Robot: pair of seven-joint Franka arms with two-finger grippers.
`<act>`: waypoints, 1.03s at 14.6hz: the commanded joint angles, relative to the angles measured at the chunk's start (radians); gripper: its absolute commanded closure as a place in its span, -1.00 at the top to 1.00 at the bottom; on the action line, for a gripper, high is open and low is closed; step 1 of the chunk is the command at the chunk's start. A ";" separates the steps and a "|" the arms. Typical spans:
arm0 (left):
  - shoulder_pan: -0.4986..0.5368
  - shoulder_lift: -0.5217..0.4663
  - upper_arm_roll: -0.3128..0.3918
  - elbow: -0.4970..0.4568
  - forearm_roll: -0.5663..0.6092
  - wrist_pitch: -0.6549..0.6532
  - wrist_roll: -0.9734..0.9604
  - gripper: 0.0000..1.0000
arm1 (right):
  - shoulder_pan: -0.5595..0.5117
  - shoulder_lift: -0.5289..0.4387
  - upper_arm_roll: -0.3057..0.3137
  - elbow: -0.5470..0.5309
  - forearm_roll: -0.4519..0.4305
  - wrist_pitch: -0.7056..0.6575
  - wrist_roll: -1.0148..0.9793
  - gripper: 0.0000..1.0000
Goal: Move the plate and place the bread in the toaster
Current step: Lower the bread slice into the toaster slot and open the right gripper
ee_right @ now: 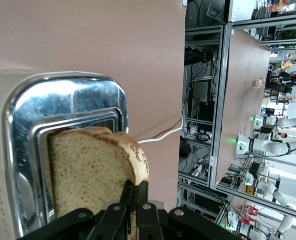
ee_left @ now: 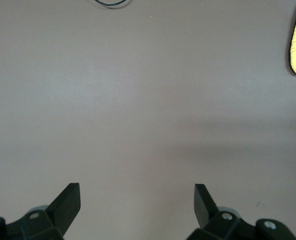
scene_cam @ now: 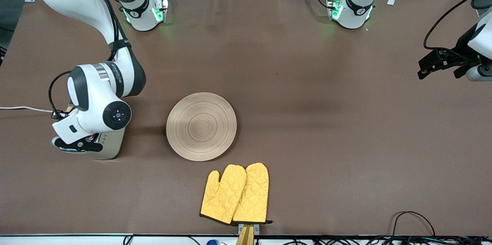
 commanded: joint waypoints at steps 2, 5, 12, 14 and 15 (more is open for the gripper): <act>-0.003 -0.025 0.000 -0.020 -0.003 0.010 -0.009 1.00 | -0.010 0.003 0.004 -0.006 -0.033 0.027 0.023 -0.98; -0.003 -0.025 0.000 -0.021 -0.003 0.010 -0.009 1.00 | -0.014 0.022 0.004 -0.006 -0.027 0.030 0.032 -0.20; -0.003 -0.025 0.000 -0.021 -0.003 0.010 -0.009 1.00 | -0.042 0.015 0.007 0.028 0.120 0.052 0.032 1.00; -0.003 -0.025 0.002 -0.021 -0.003 0.010 -0.008 1.00 | -0.033 -0.016 0.009 0.052 0.201 0.041 0.029 1.00; -0.003 -0.025 0.000 -0.021 -0.003 0.010 -0.008 1.00 | -0.031 -0.043 0.010 0.053 0.244 0.036 0.026 1.00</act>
